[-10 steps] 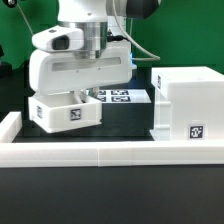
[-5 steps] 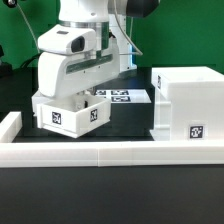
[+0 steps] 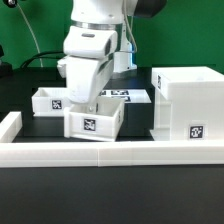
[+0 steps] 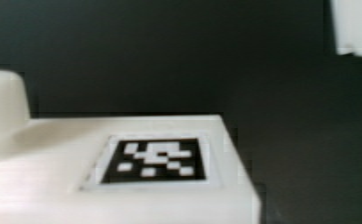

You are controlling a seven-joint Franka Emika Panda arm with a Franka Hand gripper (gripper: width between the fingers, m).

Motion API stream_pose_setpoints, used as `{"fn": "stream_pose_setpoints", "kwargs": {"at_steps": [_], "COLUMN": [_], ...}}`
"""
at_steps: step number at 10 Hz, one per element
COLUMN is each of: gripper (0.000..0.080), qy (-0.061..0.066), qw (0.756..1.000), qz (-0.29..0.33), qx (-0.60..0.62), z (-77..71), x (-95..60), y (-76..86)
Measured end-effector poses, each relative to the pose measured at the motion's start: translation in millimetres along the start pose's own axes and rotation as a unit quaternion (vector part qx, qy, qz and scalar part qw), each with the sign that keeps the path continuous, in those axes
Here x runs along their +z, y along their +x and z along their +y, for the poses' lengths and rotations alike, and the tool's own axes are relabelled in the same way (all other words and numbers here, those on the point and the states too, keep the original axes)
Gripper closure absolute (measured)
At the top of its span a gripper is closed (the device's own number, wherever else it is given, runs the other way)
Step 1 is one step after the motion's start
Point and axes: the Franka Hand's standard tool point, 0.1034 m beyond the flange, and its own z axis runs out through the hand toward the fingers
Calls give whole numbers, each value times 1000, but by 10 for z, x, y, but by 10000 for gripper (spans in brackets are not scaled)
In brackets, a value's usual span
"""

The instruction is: Assemble drawer

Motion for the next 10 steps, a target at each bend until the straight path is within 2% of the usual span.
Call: {"fn": "stream_pose_setpoints", "kwargs": {"at_steps": [1,3,6,8,10], "gripper": [757,757,757,757,756], "qy": [2,2,4,14,15], "qw": [999,995,995,996,997], "qz": [-6,-10,-10,-8,-6], "qx": [-42,-96,-99,-89,-79], "z": [64,65,69,134,226], "x": [-14,-4,5,-37,-60], "y": [50,4,11,176,309]}}
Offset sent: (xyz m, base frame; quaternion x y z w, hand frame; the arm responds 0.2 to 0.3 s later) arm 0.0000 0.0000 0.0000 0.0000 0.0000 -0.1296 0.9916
